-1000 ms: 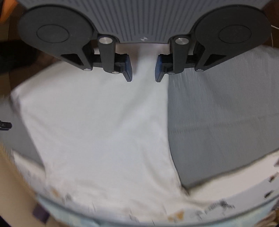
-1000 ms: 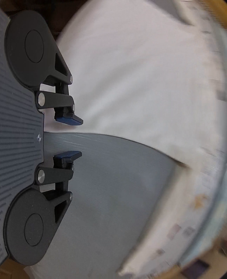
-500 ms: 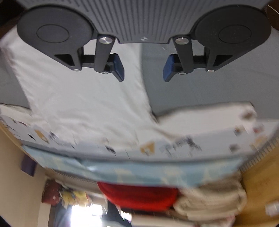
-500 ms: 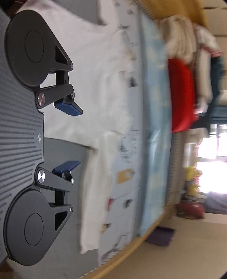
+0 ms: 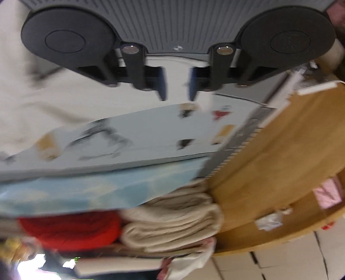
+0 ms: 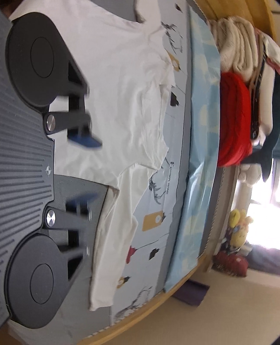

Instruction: Fold small clothes

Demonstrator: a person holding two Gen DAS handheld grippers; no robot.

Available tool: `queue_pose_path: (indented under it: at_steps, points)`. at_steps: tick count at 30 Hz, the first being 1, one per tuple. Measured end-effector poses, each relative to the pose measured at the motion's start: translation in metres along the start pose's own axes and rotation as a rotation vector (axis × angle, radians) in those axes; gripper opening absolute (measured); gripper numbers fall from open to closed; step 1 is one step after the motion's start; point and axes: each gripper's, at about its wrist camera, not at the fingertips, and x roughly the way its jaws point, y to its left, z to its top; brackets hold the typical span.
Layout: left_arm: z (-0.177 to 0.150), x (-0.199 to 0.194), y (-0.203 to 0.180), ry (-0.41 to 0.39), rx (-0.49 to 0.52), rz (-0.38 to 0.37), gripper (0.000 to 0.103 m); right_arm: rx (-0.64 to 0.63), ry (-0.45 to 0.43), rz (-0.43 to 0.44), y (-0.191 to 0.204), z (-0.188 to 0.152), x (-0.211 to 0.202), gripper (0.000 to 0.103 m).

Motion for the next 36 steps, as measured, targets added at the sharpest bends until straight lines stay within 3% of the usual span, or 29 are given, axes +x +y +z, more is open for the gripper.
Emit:
queue_pose_path:
  at_steps: [1,4,8,10,17,19,22,27,30,33,36]
  points:
    - [-0.007,0.016,-0.001,0.021,0.028,0.042,0.016,0.005,0.001,0.001,-0.001,0.001,0.002,0.003]
    - [-0.024,0.057,-0.001,0.098,0.079,0.116,0.018,-0.037,-0.004,-0.017,0.001,0.003,0.007,0.003]
    - [-0.034,0.091,0.002,0.100,0.153,0.191,0.030,-0.056,0.022,-0.038,-0.003,0.006,0.019,0.003]
    - [-0.039,0.109,0.003,0.108,0.177,0.230,0.031,-0.038,0.043,-0.050,-0.008,0.007,0.025,0.003]
    - [-0.049,0.147,0.002,0.103,0.225,0.252,0.031,-0.025,0.075,-0.065,-0.010,0.009,0.038,0.003]
    - [-0.047,0.154,0.004,0.108,0.212,0.251,0.026,-0.039,0.079,-0.060,-0.007,0.009,0.039,0.003]
    - [-0.045,0.161,0.007,0.124,0.181,0.228,0.005,-0.051,0.088,-0.057,-0.004,0.007,0.040,0.003]
    - [-0.032,0.153,0.012,0.110,0.107,0.179,0.003,-0.052,0.095,-0.052,-0.004,0.007,0.039,0.003]
    - [-0.009,0.125,0.005,0.039,0.048,0.097,0.002,-0.046,0.092,-0.046,-0.005,0.008,0.040,0.003]
    - [0.023,0.079,-0.019,-0.073,-0.008,-0.073,0.002,-0.043,0.085,-0.034,-0.003,0.009,0.040,0.003]
    - [0.056,0.019,-0.059,-0.153,-0.078,-0.327,0.002,-0.034,0.081,-0.023,0.000,0.010,0.040,0.003]
